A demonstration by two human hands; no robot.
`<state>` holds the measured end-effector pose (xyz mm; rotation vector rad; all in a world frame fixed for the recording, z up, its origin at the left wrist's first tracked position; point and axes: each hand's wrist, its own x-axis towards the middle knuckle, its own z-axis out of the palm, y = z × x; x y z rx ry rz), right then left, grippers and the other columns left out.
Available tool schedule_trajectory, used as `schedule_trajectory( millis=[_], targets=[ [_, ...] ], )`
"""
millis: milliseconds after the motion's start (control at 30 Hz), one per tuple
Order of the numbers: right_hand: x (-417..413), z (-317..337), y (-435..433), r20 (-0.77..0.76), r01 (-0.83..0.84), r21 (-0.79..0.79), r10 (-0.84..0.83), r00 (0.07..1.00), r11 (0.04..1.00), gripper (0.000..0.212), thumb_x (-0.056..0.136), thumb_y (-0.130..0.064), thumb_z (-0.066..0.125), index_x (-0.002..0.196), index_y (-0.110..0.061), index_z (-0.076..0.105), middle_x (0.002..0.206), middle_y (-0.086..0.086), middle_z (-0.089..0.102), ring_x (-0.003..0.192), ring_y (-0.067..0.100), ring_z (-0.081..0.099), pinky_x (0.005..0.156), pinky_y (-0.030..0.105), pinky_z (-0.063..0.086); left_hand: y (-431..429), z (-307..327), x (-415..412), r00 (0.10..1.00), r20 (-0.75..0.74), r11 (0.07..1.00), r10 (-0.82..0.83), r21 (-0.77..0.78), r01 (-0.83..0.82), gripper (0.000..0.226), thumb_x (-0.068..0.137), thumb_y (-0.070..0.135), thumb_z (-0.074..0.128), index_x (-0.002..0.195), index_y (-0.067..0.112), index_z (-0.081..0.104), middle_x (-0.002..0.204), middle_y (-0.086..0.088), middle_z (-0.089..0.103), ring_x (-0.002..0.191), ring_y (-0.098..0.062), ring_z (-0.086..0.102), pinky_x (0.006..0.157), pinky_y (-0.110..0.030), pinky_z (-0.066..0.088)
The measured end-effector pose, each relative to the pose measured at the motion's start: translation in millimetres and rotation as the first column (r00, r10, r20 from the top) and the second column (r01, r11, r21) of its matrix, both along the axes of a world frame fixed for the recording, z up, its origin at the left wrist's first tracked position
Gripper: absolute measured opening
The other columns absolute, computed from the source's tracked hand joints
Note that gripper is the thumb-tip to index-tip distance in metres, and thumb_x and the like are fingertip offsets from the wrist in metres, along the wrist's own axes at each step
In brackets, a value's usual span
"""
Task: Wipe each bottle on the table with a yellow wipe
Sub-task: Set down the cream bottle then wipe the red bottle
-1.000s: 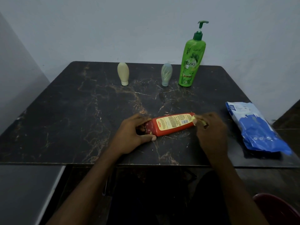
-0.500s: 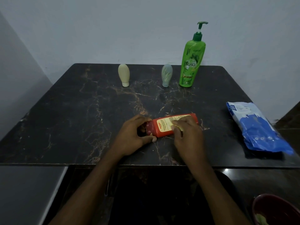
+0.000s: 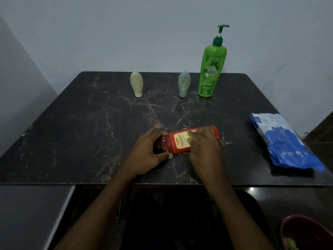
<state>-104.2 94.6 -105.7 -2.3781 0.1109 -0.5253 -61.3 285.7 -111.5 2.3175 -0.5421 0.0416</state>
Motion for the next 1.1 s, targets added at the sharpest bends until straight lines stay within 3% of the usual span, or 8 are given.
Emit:
schedule_trajectory(
  millis=[167,300,467,600,700,800,867,1100],
  targets=[
    [-2,-5,-4,0.018,-0.027,0.015,0.027,0.999,1.000,0.027,0.097,-0.013,0.060,0.123,-0.012,0.068,0.117,-0.007,0.054,0.096,0.003,0.052,0.078,0.008,0.039,0,1,-1,1.000,-0.001,1.000,-0.008,-0.017,0.008,0.060,0.077,0.029,0.087,0.130,0.024,0.059,0.121,0.013,0.058,0.105,0.000,0.057,0.086,-0.016,0.047],
    [4,2,-44,-0.099,0.194,0.256,-0.174,0.980,0.947,0.021,0.100,-0.020,0.057,0.119,-0.023,0.066,0.110,-0.010,0.057,0.083,-0.002,0.054,0.062,0.009,0.036,1,2,-2,1.000,0.004,0.999,-0.009,-0.043,0.009,0.063,0.076,0.027,0.088,0.132,0.026,0.060,0.121,0.015,0.062,0.104,0.001,0.061,0.089,-0.015,0.050],
    [11,7,-57,-0.081,0.242,0.214,-0.229,0.970,0.946,0.029,0.098,-0.018,0.060,0.127,-0.014,0.062,0.121,0.003,0.056,0.083,0.000,0.051,0.054,0.006,0.038,1,3,-5,1.000,0.005,0.999,0.001,-0.045,-0.001,0.067,0.077,0.025,0.088,0.137,0.029,0.058,0.122,0.018,0.059,0.104,0.005,0.060,0.082,-0.005,0.044],
    [12,16,-34,-0.105,0.175,0.181,-0.158,0.982,0.968,0.029,0.099,-0.013,0.057,0.127,-0.015,0.062,0.118,-0.006,0.047,0.086,0.001,0.051,0.058,0.007,0.040,1,4,-6,0.999,0.035,0.999,-0.006,-0.043,0.008,0.066,0.077,0.024,0.088,0.136,0.029,0.059,0.122,0.018,0.060,0.104,0.009,0.058,0.081,0.000,0.043],
    [12,18,-3,-0.026,0.025,0.035,-0.024,0.999,0.999,0.032,0.095,-0.009,0.061,0.127,-0.013,0.064,0.116,-0.005,0.049,0.097,0.005,0.053,0.075,0.008,0.041,1,4,-7,0.999,0.051,0.999,-0.004,-0.041,0.006,0.067,0.076,0.023,0.089,0.136,0.028,0.059,0.123,0.019,0.059,0.105,0.010,0.057,0.084,-0.003,0.043],
    [11,18,16,0.013,-0.099,-0.005,0.099,0.995,0.995,0.033,0.091,-0.005,0.066,0.124,-0.012,0.067,0.113,-0.005,0.050,0.095,0.009,0.057,0.086,0.025,0.052,1,3,-7,0.998,0.066,0.999,-0.008,-0.051,0.011,0.068,0.074,0.024,0.090,0.134,0.027,0.061,0.125,0.015,0.064,0.108,0.003,0.060,0.090,-0.008,0.045],
    [11,17,16,0.026,-0.107,-0.014,0.108,0.994,0.994,0.035,0.091,-0.004,0.066,0.125,-0.013,0.067,0.111,-0.006,0.049,0.095,0.009,0.057,0.087,0.026,0.052,0,3,-7,0.997,0.072,0.999,-0.007,-0.053,0.011,0.068,0.073,0.023,0.091,0.134,0.026,0.062,0.124,0.014,0.065,0.107,0.004,0.061,0.088,-0.003,0.044],
    [16,20,-39,-0.124,0.177,0.122,-0.162,0.979,0.977,0.028,0.097,-0.012,0.059,0.125,-0.016,0.063,0.123,-0.001,0.051,0.095,0.006,0.053,0.058,0.010,0.034,2,3,-5,0.998,0.059,0.999,-0.003,-0.032,0.005,0.069,0.077,0.024,0.088,0.139,0.028,0.058,0.126,0.019,0.057,0.106,0.012,0.055,0.084,-0.001,0.042]
  ],
)
